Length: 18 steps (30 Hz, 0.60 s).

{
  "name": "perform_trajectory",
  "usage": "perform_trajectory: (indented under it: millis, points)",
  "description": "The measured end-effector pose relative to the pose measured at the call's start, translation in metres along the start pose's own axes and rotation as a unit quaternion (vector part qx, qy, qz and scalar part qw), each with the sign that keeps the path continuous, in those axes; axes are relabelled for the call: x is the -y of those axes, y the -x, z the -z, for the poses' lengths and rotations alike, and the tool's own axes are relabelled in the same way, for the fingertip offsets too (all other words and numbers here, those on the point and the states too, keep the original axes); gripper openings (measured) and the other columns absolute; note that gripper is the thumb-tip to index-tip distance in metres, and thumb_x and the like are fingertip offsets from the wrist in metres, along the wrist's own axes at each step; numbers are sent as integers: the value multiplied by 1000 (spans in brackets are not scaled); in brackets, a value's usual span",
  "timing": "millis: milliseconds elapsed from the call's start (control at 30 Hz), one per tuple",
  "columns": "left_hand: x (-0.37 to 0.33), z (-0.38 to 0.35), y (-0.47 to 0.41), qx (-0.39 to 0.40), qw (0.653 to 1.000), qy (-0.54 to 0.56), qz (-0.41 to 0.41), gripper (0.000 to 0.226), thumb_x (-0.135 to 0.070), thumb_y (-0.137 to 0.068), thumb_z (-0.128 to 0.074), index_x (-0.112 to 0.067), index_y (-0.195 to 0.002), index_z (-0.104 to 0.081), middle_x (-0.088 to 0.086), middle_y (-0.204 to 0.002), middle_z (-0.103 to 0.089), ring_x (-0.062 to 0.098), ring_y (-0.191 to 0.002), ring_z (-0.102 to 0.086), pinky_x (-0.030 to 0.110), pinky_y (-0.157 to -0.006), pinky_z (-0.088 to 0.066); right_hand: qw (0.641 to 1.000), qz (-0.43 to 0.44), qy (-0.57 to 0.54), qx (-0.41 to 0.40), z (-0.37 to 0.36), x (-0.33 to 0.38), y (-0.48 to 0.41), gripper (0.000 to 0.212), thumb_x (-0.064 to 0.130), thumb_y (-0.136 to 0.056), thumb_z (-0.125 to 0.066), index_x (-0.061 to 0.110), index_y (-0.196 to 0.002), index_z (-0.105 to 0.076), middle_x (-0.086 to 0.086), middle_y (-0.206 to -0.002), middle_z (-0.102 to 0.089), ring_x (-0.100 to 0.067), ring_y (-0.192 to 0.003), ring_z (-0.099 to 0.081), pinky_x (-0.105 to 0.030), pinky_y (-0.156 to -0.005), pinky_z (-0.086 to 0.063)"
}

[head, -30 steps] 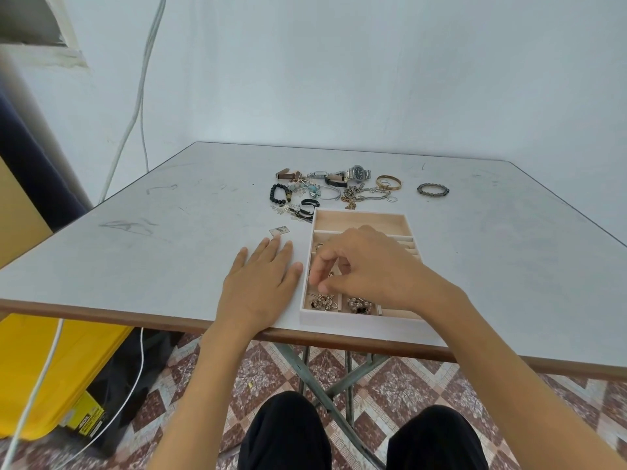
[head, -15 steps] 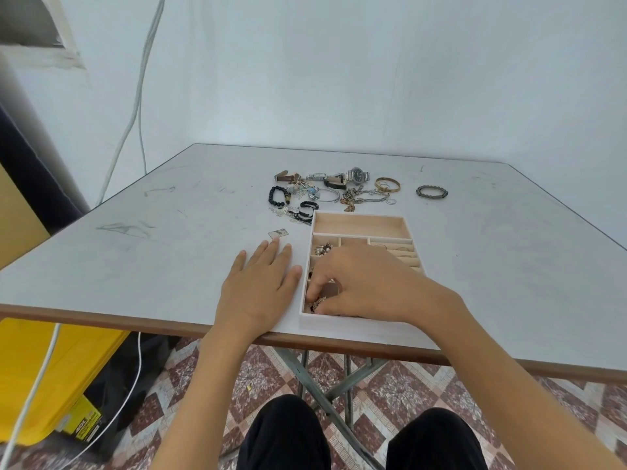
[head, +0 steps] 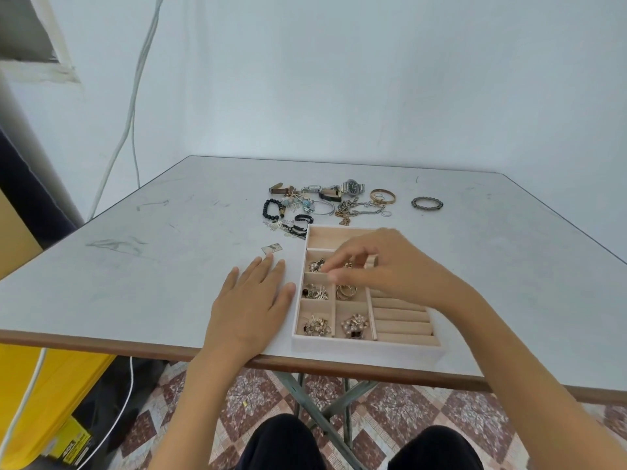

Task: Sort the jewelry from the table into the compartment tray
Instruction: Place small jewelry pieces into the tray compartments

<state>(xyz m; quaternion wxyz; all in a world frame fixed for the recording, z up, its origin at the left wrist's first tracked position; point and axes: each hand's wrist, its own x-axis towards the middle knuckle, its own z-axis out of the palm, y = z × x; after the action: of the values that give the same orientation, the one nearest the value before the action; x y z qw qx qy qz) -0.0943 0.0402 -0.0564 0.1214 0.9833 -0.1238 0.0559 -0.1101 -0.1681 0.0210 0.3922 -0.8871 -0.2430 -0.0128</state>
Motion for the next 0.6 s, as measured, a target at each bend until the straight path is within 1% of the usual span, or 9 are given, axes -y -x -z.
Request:
perform_trajectory:
  millis: [100, 200, 233, 300, 367, 433, 500, 567, 600]
  points:
    - [0, 1, 0, -5, 1000, 13, 1, 57, -50, -100, -14, -27, -152, -14, -9, -160, -6, 5, -146, -2, 30, -118, 3, 995, -39, -52, -79, 25, -18, -6, 12, 26, -83, -71, 21, -93, -76, 17, -78, -72, -6, -64, -57, -8, -57, -43]
    - [0, 5, 1, -5, 1000, 24, -3, 80, -65, -82, -1, -28, -149, -24, -10, -158, -16, 7, -145, -12, 30, -118, -4, 966, -68, -152, -196, 51, -41, -18, 10, 17, -83, -71, 16, -92, -76, -6, -86, -73, -12, -63, -53, -18, -51, -38]
    - [0, 8, 0, -3, 1000, 25, -3, 83, -67, -79, -2, -29, -147, -29, -11, -156, -21, 8, -143, -18, 30, -117, -10, 955, -79, -169, -229, 58, -50, -23, 11, 14, -83, -70, 14, -92, -75, -8, -85, -71, -11, -62, -53, -19, -49, -36]
    - [1, 17, -6, 2, 1000, 25, 7, 60, -61, -90, -23, -31, -140, -40, -11, -149, -34, 10, -136, -32, 32, -111, -25, 938, -111, -175, -279, 71, -71, -36, 12, 11, -82, -69, 12, -92, -74, -2, -76, -68, -10, -59, -52, -20, -48, -35]
    - [4, 30, -21, -9, 999, 49, 18, 37, -47, -96, -38, -34, -127, -52, -11, -133, -51, 12, -119, -48, 31, -94, -38, 924, -150, -164, -312, 80, -94, -50, 12, 9, -81, -68, 14, -91, -74, 4, -68, -64, -11, -58, -52, -21, -48, -34]
    - [4, 42, -42, -17, 994, 99, 35, 27, -42, -96, -43, -35, -117, -59, -13, -116, -60, 11, -103, -54, 27, -79, -38, 917, -189, -136, -325, 85, -117, -64, 13, 10, -82, -66, 14, -91, -73, 5, -68, -61, -12, -60, -50, -20, -49, -34]
    - [-4, 48, -69, -32, 991, 128, 39, 23, -39, -95, -46, -35, -112, -61, -14, -105, -61, 11, -99, -56, 26, -75, -35, 920, -216, -88, -314, 85, -139, -78, 12, 11, -83, -64, 13, -92, -72, 5, -74, -62, -12, -69, -54, -21, -56, -39]
    - [-21, 51, -99, -41, 989, 137, 26, 21, -36, -93, -48, -35, -109, -63, -15, -99, -57, 13, -100, -56, 26, -75, -35, 928, -240, -28, -284, 83, -155, -89, 11, 15, -85, -64, 18, -91, -72, 0, -88, -68, -16, -87, -60, -29, -76, -49]
    - [-32, 51, -114, -40, 989, 140, 13, 21, -34, -92, -49, -34, -108, -63, -15, -98, -57, 13, -99, -55, 27, -76, -36, 931, -249, -3, -266, 82, -162, -93, 11, 17, -85, -65, 18, -93, -72, -1, -95, -69, -18, -95, -61, -33, -85, -48]
